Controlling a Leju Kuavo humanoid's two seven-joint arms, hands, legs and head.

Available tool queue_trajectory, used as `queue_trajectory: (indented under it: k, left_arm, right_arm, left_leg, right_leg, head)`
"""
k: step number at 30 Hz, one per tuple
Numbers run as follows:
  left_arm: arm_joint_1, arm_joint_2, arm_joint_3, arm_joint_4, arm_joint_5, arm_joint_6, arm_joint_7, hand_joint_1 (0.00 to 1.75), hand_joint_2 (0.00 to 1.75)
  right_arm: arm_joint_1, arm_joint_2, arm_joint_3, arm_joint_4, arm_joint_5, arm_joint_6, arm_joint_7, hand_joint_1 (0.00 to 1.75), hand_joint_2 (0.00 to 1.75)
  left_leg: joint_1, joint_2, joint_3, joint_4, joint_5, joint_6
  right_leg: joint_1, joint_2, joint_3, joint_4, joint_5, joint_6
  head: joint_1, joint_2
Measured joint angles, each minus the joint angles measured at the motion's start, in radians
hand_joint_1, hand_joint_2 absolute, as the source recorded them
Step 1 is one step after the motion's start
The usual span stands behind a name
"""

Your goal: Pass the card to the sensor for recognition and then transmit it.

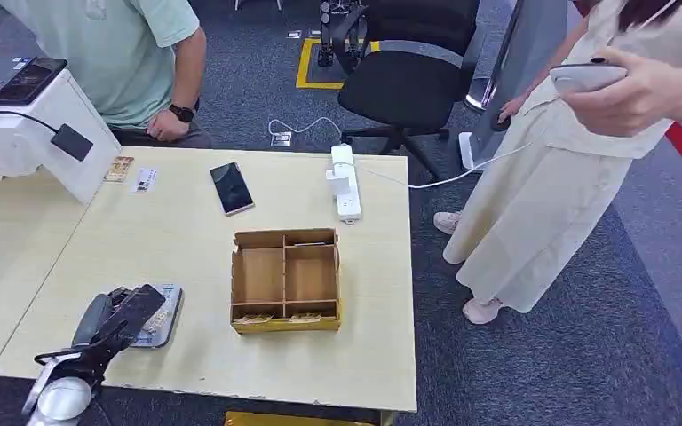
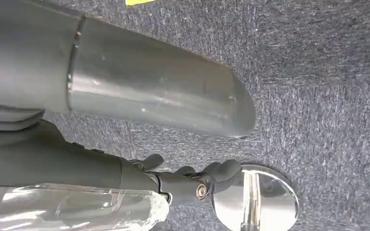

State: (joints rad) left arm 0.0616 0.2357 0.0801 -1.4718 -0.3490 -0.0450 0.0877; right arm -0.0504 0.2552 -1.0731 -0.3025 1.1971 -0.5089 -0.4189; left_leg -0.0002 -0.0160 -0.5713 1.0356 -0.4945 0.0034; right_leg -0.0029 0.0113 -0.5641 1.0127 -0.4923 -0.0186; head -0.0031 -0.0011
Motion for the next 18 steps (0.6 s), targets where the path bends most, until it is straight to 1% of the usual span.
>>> queue_trajectory:
  k: [2,4,8,13,16,18]
  left_arm:
    - [0.011,0.002,0.007,-0.044,0.011,0.024,-0.027,1.75,1.75]
    - [0.009,0.004,0.016,-0.088,-0.008,0.057,-0.03,1.75,1.75]
    - [-0.02,0.002,0.021,-0.133,-0.041,0.132,-0.062,1.75,1.75]
    - [-0.093,-0.008,0.02,-0.145,-0.074,0.248,-0.117,1.75,1.75]
    - [-0.148,-0.018,0.018,-0.143,-0.12,0.31,-0.131,1.75,1.75]
    - [-0.189,-0.023,0.011,-0.135,-0.145,0.331,-0.131,1.75,1.75]
  right_arm:
    - [0.003,0.0,0.0,-0.007,-0.008,0.009,0.0,0.0,0.0]
    - [0.007,0.0,0.0,-0.017,-0.01,0.017,0.0,0.0,0.0]
    - [0.008,0.001,0.0,-0.032,-0.003,0.027,0.001,0.0,0.0]
    - [0.008,0.005,0.001,-0.04,0.013,0.026,0.004,0.0,0.0]
    - [0.007,0.006,0.004,-0.04,0.019,0.024,0.008,0.0,0.0]
    - [0.006,0.006,0.008,-0.039,0.026,0.021,0.01,0.0,0.0]
  left_leg:
    - [0.0,0.0,0.0,0.0,0.0,0.0]
    - [0.0,0.0,-0.001,0.0,0.0,0.0]
    - [0.0,0.0,-0.001,0.0,0.0,0.0]
    - [0.0,0.0,-0.001,0.0,0.0,0.0]
    - [0.0,0.0,-0.001,0.0,0.0,0.0]
    - [0.0,0.0,-0.001,0.0,0.0,0.0]
  right_leg:
    - [0.0,0.0,-0.001,0.0,0.0,0.0]
    - [0.0,0.0,-0.001,0.0,0.0,0.0]
    - [0.0,0.0,-0.001,0.0,0.0,0.0]
    - [0.0,0.0,-0.001,0.0,0.0,0.0]
    - [0.0,0.0,-0.001,0.0,0.0,0.0]
    - [0.0,0.0,-0.001,0.0,0.0,0.0]
  head:
    - [0.0,0.0]
    - [0.0,0.0]
    - [0.0,0.0]
    - [0.0,0.0]
    - [0.0,0.0]
    - [0.0,0.0]
